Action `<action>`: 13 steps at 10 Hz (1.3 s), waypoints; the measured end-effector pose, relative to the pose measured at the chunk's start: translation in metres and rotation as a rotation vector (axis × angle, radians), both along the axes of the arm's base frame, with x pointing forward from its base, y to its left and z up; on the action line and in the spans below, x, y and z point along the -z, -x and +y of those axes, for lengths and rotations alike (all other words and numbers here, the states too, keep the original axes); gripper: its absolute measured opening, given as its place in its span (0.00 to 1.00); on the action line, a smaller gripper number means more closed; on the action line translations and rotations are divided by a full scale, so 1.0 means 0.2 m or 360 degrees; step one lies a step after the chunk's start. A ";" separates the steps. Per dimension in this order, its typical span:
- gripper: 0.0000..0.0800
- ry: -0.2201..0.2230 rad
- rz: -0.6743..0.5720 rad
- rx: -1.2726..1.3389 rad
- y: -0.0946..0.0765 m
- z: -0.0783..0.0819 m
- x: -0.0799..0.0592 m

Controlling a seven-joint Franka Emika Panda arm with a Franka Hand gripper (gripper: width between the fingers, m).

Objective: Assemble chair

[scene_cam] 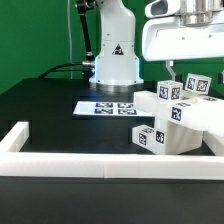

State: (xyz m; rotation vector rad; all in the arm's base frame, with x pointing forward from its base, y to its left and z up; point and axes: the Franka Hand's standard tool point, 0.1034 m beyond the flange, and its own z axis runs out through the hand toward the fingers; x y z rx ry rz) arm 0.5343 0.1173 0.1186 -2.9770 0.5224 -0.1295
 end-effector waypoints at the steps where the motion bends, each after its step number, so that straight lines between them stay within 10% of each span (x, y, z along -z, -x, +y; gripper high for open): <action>1: 0.81 0.0055 -0.0013 -0.0163 0.00 0.01 0.00; 7: 0.81 0.0145 -0.0061 -0.0752 0.00 -0.01 0.00; 9: 0.50 0.0143 -0.0059 -0.0742 0.00 -0.01 0.00; 13: 0.36 0.0143 -0.0059 -0.0732 0.00 -0.01 0.00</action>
Offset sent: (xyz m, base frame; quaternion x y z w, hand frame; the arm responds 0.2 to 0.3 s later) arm 0.0044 0.0011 0.0019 -0.0196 0.0006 -0.2277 0.9735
